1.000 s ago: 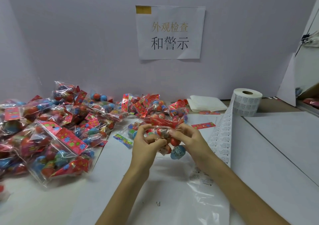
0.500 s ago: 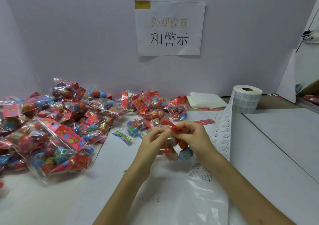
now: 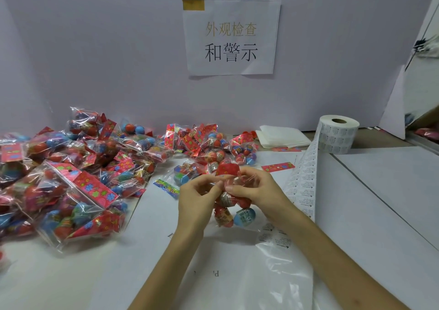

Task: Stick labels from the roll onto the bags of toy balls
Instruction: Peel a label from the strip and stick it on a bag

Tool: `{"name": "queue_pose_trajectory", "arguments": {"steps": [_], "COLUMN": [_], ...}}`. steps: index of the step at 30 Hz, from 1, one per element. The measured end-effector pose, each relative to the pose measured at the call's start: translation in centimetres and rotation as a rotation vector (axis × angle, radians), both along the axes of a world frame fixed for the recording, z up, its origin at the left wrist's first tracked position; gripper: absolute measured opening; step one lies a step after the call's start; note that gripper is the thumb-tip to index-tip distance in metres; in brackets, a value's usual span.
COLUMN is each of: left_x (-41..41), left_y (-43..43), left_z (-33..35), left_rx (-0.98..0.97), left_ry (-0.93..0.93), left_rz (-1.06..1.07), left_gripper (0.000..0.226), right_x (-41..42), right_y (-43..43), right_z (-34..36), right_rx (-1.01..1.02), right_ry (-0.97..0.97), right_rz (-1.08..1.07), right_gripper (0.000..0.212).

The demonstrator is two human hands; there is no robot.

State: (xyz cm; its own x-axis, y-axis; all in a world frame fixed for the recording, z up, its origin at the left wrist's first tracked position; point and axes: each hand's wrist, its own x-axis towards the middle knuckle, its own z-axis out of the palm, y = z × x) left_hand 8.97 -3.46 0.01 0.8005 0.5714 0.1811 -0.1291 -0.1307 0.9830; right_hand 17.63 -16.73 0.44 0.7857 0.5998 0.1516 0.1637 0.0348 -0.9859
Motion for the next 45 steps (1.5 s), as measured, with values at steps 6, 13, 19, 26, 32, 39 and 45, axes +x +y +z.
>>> {"name": "queue_pose_trajectory", "arguments": {"steps": [6, 13, 19, 26, 32, 39, 45], "left_x": [0.1, -0.1, -0.1, -0.3, 0.0, 0.2, 0.4], "left_y": [0.0, -0.5, 0.3, 0.4, 0.6, 0.7, 0.1], "left_z": [0.0, 0.3, 0.4, 0.5, 0.2, 0.0, -0.5], "left_rx": [-0.109, -0.221, -0.291, -0.355, -0.351, -0.338, -0.244], "left_ry": [0.061, 0.074, 0.029, 0.064, 0.107, 0.054, 0.064], "left_rz": [-0.104, -0.191, -0.065, -0.363, -0.314, -0.258, -0.204], "left_gripper": [0.008, 0.023, 0.029, 0.052, 0.048, 0.047, 0.047], "right_x": [0.2, 1.0, 1.4, 1.6, 1.4, 1.3, 1.4], "right_y": [0.0, -0.1, -0.6, -0.7, -0.6, -0.6, -0.5], "right_z": [-0.1, 0.1, 0.3, 0.0, 0.0, 0.5, 0.1], "right_rx": [0.011, 0.086, 0.082, 0.116, 0.052, 0.137, 0.019], "right_ry": [-0.023, 0.180, 0.158, 0.060, 0.034, 0.154, 0.027], "right_rz": [-0.066, -0.073, 0.083, 0.005, -0.034, 0.002, -0.150], "right_gripper": [0.023, 0.033, 0.039, 0.037, 0.030, 0.017, 0.021]}}
